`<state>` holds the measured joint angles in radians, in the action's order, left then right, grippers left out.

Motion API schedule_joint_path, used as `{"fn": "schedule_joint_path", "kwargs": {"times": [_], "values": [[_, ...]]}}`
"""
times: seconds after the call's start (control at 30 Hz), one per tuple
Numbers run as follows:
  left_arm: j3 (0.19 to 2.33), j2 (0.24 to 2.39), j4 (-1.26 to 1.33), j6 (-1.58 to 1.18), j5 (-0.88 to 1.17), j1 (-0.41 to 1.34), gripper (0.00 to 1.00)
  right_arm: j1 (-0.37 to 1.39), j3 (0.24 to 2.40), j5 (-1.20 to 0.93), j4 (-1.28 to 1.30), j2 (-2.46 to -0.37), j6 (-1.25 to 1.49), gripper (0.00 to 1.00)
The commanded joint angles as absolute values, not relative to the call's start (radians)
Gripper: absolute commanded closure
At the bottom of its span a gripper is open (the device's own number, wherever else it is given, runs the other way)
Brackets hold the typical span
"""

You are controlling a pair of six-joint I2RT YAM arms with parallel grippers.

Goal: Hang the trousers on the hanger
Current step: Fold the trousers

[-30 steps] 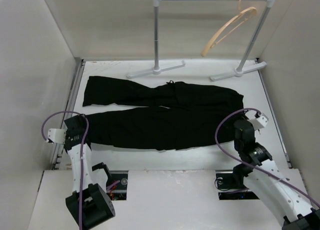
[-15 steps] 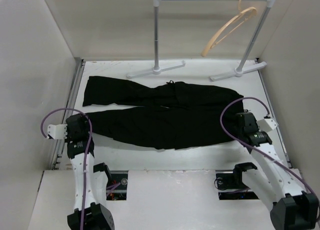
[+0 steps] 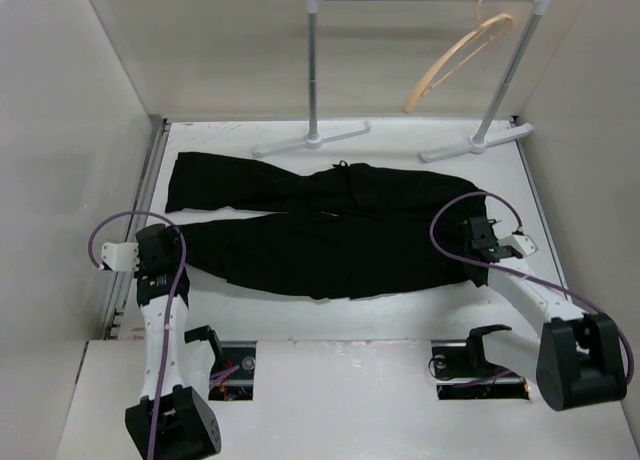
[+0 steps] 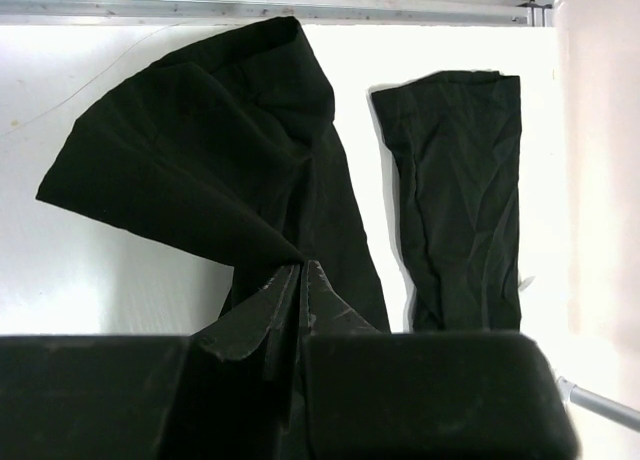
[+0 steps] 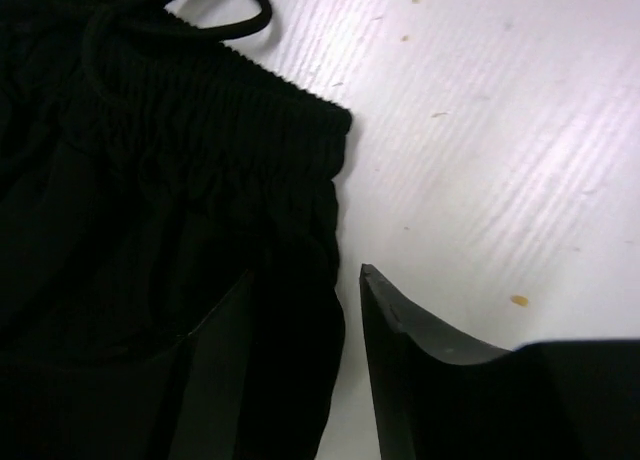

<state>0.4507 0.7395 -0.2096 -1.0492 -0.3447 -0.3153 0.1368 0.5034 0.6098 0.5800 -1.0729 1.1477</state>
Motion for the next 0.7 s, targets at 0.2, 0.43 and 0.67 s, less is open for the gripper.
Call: {"fn": "schedule_joint_path", "kwargs": {"times": [0.2, 0.43, 0.67], "values": [[0.439, 0.756, -0.196, -1.068, -0.296, -0.353, 0.99, 0.119, 0.486, 0.564, 0.446, -1.068, 1.138, 0.96], [0.515, 0.631, -0.417, -1.049, -0.279, -0.426, 1.00, 0.174, 0.506, 0.618, 0.823, -0.487, 1.174, 1.00], [0.690, 0.721, -0.446, -1.083, -0.301, -0.456, 1.00, 0.099, 0.561, 0.624, 0.793, -0.454, 1.055, 1.00]]}}
